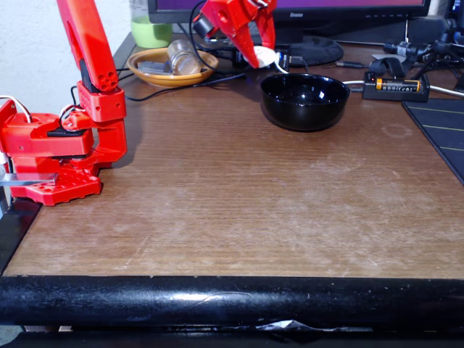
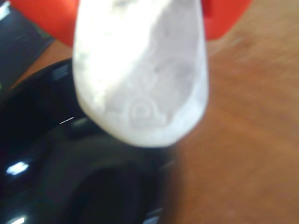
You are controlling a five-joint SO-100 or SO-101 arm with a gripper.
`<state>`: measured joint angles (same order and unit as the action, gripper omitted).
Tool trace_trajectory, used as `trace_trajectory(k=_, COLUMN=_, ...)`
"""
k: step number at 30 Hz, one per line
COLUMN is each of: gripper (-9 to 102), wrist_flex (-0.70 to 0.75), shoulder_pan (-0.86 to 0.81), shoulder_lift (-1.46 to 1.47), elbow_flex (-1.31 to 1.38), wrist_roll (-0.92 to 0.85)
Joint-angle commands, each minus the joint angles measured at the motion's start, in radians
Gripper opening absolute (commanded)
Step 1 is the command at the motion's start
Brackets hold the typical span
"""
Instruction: Ramasse la gomme et mets-la dans le bol.
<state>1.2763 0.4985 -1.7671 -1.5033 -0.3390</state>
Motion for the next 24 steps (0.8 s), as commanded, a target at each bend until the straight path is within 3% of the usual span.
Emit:
trace_trajectory(k=1, gripper=-6, wrist_flex=-0.067, shoulder_pan=0.003, shoulder_lift=0.002, elbow_flex=0.127, wrist_roll=0.067)
trace_trajectory(k=6, gripper=-6, wrist_flex=-0.058, shoulder_pan=-0.044, shoulder_lift=0.232, elbow_flex=0.400, wrist_roll=0.152)
trace_trajectory(k=11, gripper=-6, wrist_flex=0.127, shoulder_pan=-0.080, shoulder_lift=0.558, elbow_flex=0.819, wrist_roll=0.170)
trace_trajectory(k=21, gripper=-6, wrist_flex=0.324, shoulder_pan=-0.054, shoulder_lift=0.775, elbow_flex=1.177, wrist_roll=0.137)
trace_trajectory(k=24, gripper=-5, wrist_flex=0.463, shoulder_pan=-0.044, shoulder_lift=0.968, elbow_flex=1.517, wrist_roll=0.120)
